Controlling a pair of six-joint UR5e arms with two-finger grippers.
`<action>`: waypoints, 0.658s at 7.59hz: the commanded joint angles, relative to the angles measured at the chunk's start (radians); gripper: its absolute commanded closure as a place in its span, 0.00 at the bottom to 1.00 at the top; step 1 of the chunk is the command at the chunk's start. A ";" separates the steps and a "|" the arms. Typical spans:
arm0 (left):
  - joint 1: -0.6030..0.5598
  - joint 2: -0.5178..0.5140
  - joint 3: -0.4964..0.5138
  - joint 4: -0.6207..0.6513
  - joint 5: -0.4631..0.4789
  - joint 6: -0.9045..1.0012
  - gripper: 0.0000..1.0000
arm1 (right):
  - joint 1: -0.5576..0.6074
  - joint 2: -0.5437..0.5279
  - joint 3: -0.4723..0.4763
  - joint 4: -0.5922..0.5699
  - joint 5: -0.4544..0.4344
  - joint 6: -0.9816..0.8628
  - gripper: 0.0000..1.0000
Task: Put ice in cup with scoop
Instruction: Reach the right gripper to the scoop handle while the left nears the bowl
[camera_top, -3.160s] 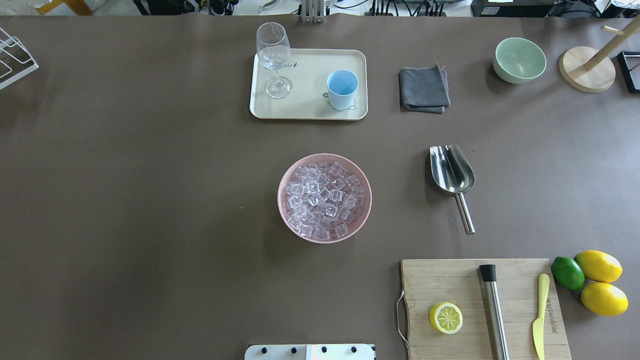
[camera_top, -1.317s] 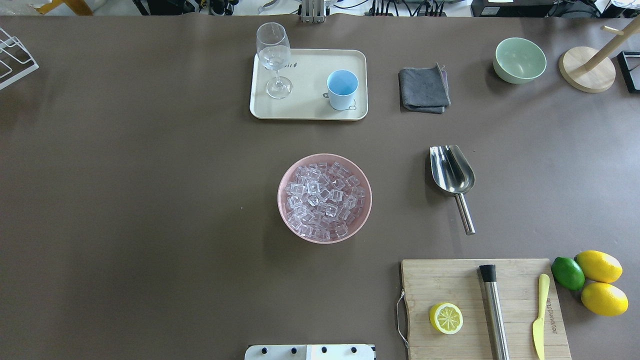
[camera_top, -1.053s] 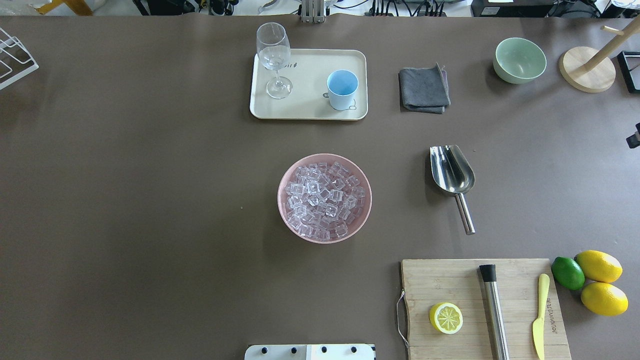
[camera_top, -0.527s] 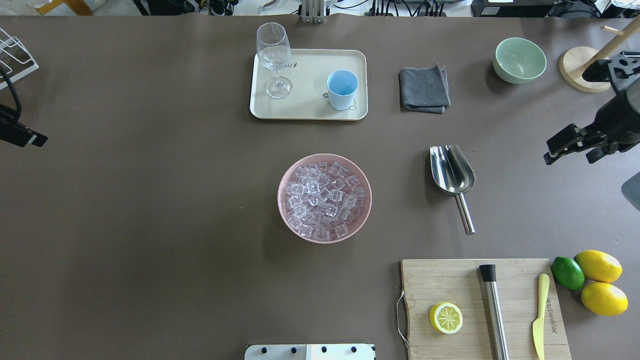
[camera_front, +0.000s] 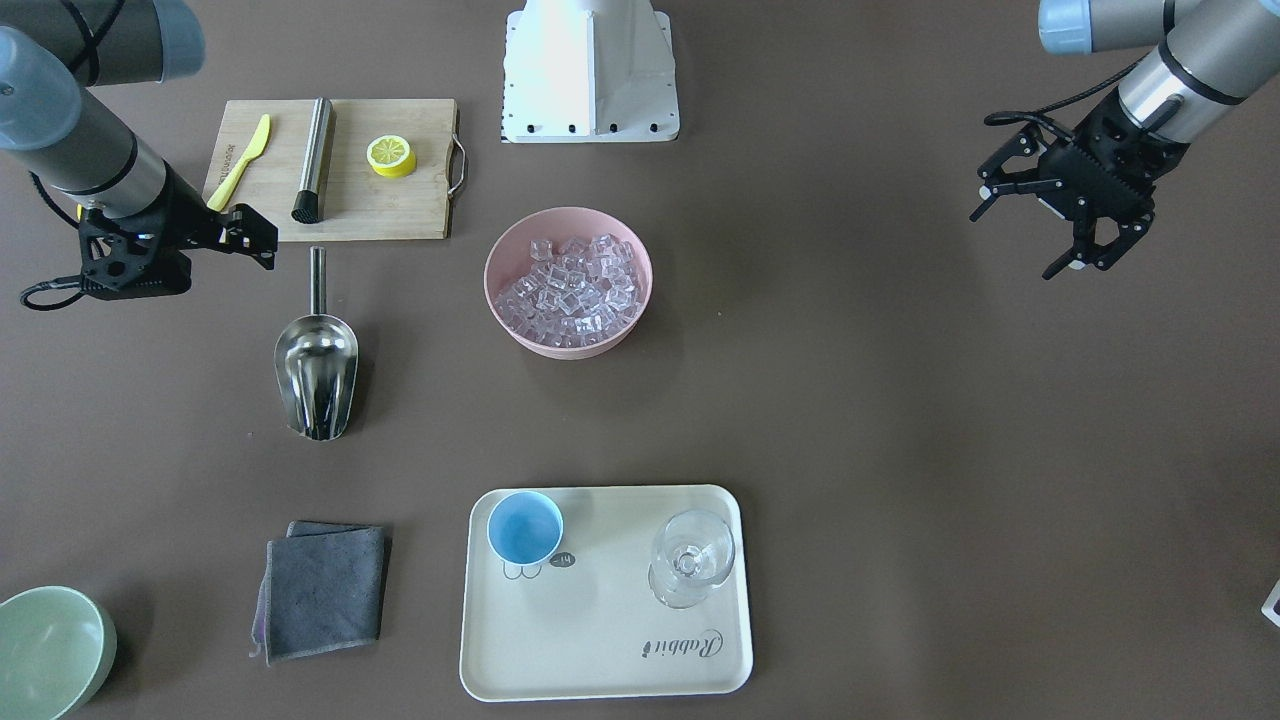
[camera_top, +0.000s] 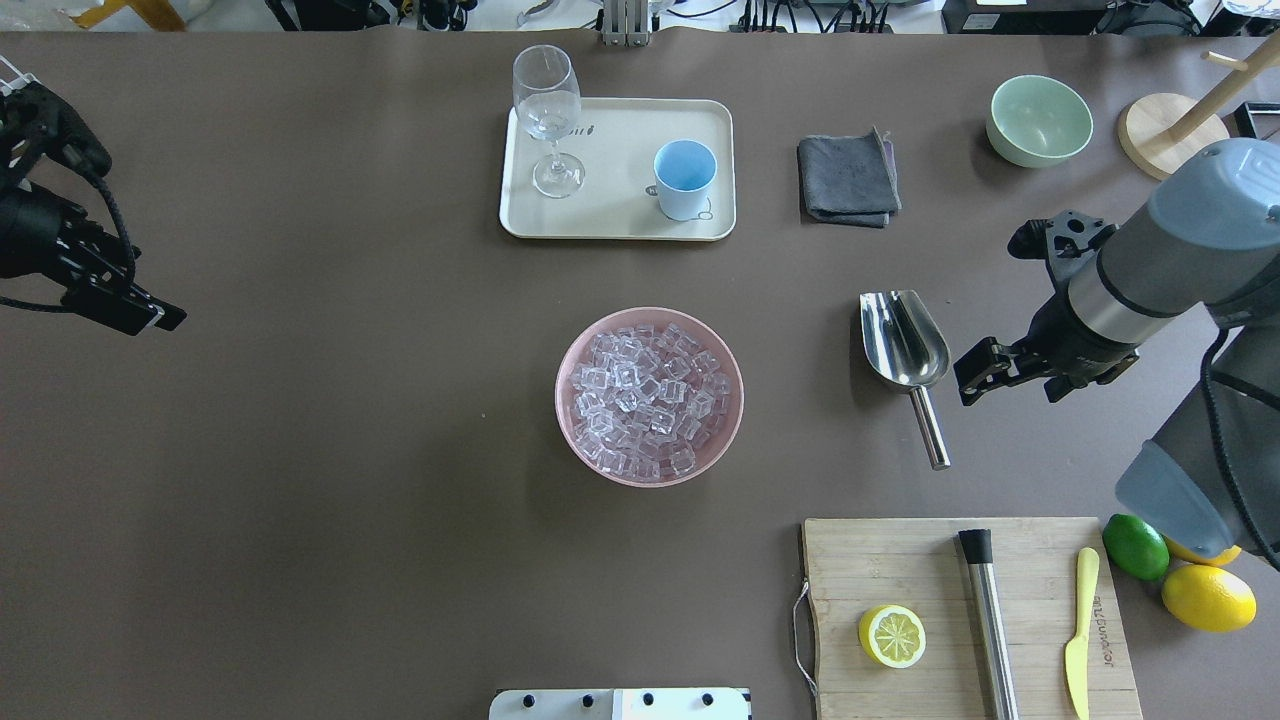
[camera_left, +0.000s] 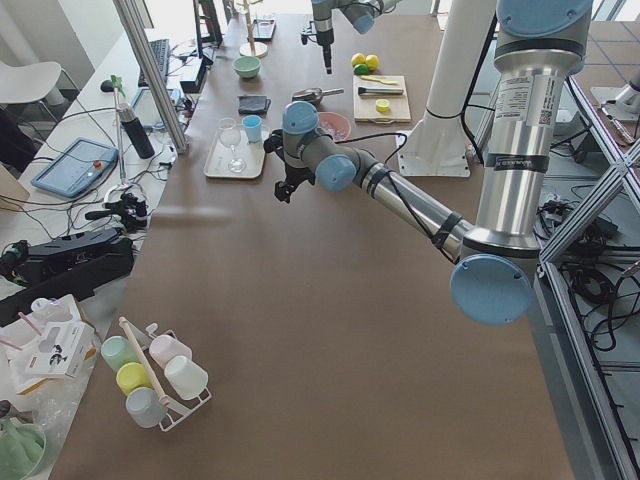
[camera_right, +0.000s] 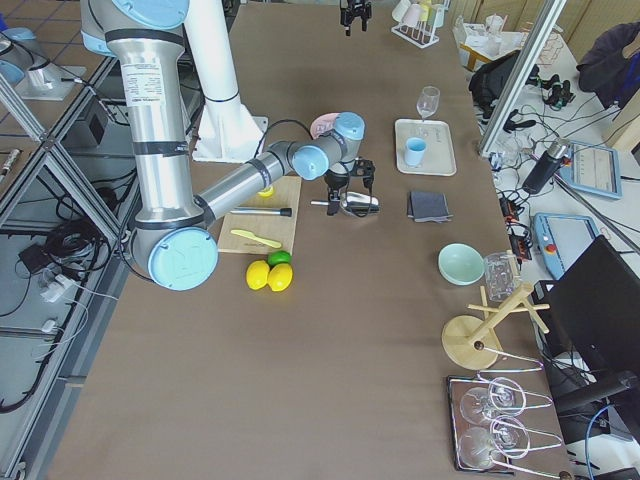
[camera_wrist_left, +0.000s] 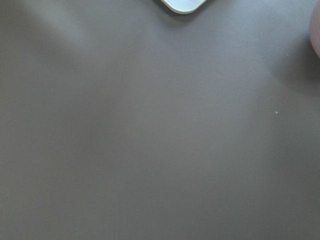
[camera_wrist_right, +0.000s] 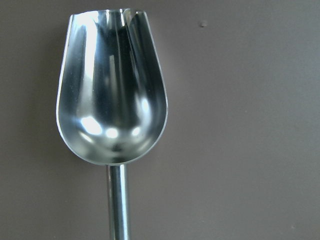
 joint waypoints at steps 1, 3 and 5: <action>0.067 -0.086 0.099 -0.158 0.001 0.004 0.02 | -0.133 0.000 -0.065 0.150 -0.078 0.168 0.00; 0.074 -0.179 0.203 -0.242 0.032 0.004 0.02 | -0.176 0.004 -0.125 0.238 -0.107 0.217 0.00; 0.115 -0.174 0.199 -0.249 0.029 -0.003 0.02 | -0.181 0.005 -0.127 0.240 -0.107 0.219 0.02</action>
